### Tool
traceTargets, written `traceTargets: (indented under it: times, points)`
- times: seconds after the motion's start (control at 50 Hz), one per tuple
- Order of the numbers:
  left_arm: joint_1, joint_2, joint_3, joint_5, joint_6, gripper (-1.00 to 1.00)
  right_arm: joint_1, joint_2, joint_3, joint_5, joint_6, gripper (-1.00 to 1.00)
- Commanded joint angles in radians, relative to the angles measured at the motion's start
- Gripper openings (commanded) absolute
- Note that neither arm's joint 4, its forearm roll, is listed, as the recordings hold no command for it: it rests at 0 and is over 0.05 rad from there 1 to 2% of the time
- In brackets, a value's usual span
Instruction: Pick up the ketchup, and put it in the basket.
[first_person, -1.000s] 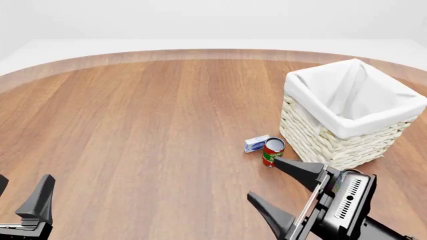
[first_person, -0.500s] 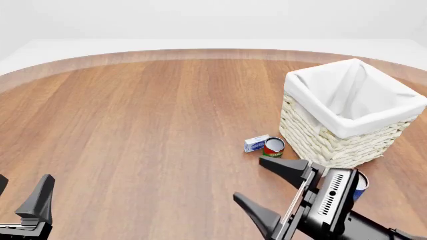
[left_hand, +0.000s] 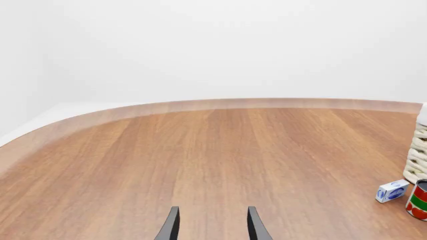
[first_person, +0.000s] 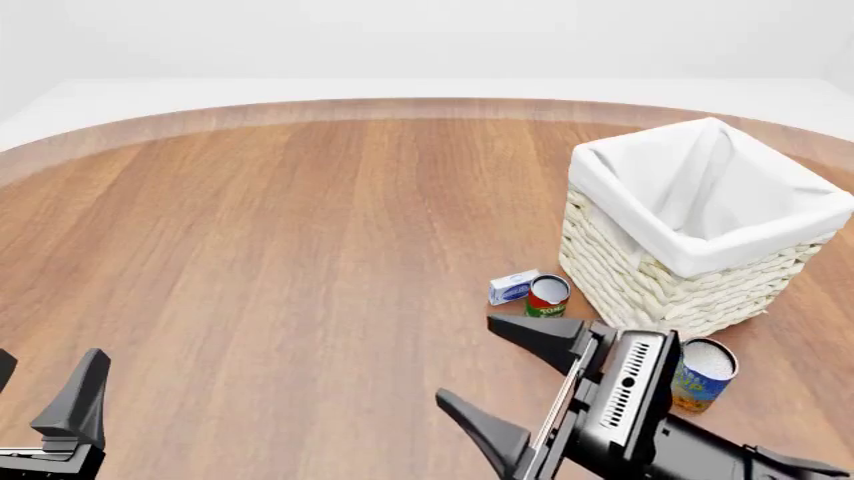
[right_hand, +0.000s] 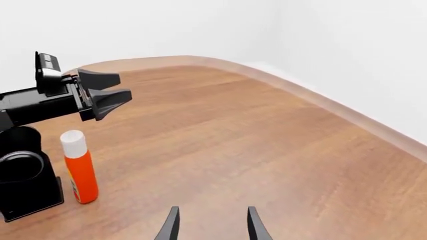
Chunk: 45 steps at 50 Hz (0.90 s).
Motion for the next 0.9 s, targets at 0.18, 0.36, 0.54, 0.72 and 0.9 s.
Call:
traceTargets:
  times: [0.18,0.36,0.54,0.72,0.9]
  points:
    - [0.000,0.000,0.000,0.000,0.000,1.00,0.042,0.073,-0.045,-0.016,0.003,1.00]
    - [0.000,0.000,0.000,0.000,0.000,1.00,0.063,0.108,-0.066,-0.017,0.012,1.00]
    - [0.000,0.000,0.000,0.000,0.000,1.00,0.087,0.134,-0.097,-0.003,0.014,1.00]
    - [0.000,0.000,0.000,0.000,0.000,1.00,0.119,0.169,-0.128,0.005,0.018,1.00]
    - [0.000,0.000,0.000,0.000,0.000,1.00,0.146,0.199,-0.152,0.010,0.024,1.00]
